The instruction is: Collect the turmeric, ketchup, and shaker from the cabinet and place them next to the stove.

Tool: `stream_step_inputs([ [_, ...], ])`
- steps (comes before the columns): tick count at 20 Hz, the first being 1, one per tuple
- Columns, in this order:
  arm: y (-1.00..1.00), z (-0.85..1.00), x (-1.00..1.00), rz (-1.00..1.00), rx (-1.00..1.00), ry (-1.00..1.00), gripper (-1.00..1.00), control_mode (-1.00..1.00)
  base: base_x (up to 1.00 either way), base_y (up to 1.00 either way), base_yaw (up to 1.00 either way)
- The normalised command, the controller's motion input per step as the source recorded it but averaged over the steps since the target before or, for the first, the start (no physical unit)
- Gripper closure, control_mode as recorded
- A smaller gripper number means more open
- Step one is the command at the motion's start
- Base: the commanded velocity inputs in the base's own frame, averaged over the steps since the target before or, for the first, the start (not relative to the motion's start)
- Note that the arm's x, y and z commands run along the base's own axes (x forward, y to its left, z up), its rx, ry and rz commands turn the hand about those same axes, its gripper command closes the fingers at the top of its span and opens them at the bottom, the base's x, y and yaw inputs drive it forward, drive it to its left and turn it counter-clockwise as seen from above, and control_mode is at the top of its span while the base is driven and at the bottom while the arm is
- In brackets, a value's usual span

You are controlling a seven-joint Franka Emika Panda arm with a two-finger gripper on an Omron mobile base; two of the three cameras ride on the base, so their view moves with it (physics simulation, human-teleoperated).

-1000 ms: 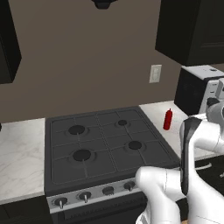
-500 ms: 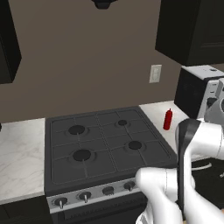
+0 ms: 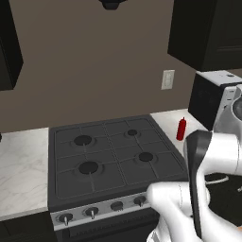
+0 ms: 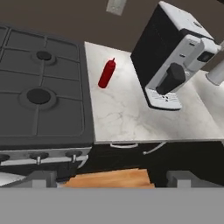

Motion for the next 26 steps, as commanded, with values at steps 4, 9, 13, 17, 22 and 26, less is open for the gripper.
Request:
stream_step_inputs([
  [4,0.22,-0.05,-0.32,0.01,-0.07,0.00,-1.00,-1.00,0.00,0.00,0.00],
  [9,0.07,-0.02,-0.18,0.00,-0.03,0.00,-1.00,1.00,-0.42,0.01,0.00],
  [13,0.00,0.00,0.00,0.00,0.00,0.00,-1.00,1.00,-0.95,0.00,0.00],
  [17,0.00,0.00,0.00,0.00,0.00,0.00,-1.00,1.00,-1.00,0.00,0.00],
  [22,0.00,0.00,0.00,0.00,0.00,0.00,-1.00,1.00,-0.91,-0.05,-0.18],
  [26,0.00,0.00,0.00,0.00,0.00,0.00,-1.00,1.00,-0.55,-0.01,-0.52],
])
